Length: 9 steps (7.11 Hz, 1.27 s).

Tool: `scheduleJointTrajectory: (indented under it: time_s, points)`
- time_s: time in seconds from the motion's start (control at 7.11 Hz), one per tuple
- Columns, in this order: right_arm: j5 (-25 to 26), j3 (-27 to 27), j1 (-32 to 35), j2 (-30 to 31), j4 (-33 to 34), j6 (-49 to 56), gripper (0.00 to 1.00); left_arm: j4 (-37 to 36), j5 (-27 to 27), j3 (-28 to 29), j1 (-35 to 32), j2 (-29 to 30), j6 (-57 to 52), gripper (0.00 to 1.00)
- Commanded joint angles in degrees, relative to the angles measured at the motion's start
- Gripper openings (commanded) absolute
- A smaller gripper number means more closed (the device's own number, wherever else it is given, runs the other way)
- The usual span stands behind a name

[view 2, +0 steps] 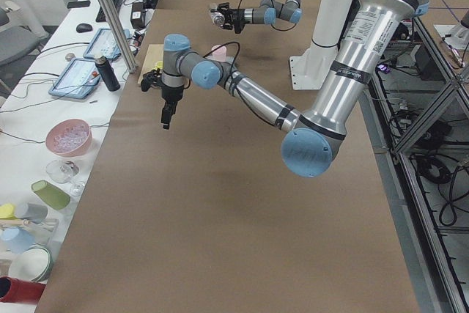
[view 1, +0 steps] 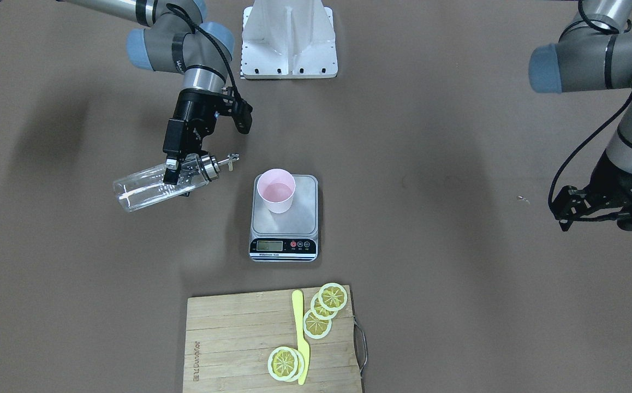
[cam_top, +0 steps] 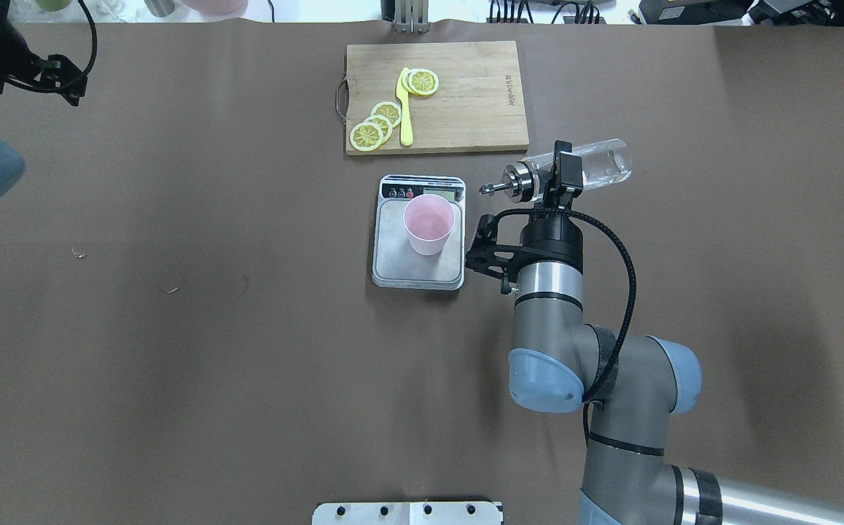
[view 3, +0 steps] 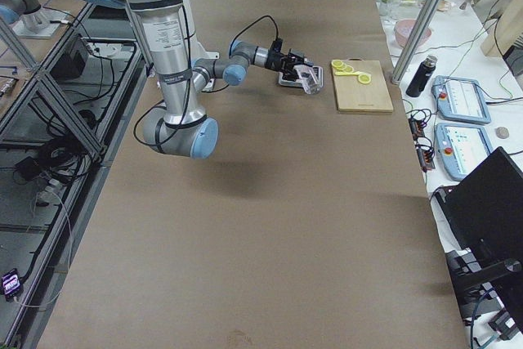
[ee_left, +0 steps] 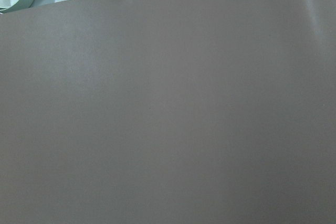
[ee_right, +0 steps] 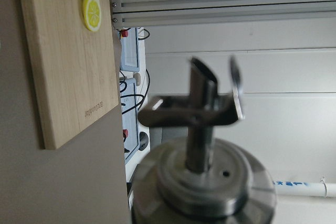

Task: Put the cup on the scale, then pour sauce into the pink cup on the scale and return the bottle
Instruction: 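Tilt the bottle spout down over the pink cup with the right gripper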

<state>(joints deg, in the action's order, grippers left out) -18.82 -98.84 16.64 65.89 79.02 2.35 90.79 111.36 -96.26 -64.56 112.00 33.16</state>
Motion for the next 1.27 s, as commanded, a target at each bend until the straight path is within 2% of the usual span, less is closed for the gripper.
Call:
scheduleJointTrajectory:
  time_s: [0.0, 0.42, 0.7, 1.12]
  points:
    - [1.32, 2.23, -0.03, -1.89, 2.28, 0.46, 0.0, 7.97, 0.0, 5.01, -0.04, -1.08, -0.12, 0.98]
    - [1.77, 9.08, 1.38, -7.69, 4.3, 1.08, 0.0, 8.26, 0.0, 5.47, -0.39, -1.08, -0.03, 0.98]
    - [5.87, 10.94, 1.38, -8.14, 4.39, 3.52, 0.0, 8.26, 0.0, 5.82, -0.39, -1.08, -0.12, 0.98]
    - [8.0, 11.3, 1.12, -8.23, 4.22, 5.83, 0.0, 8.26, 0.0, 5.91, -0.39, -1.08, 0.06, 0.98]
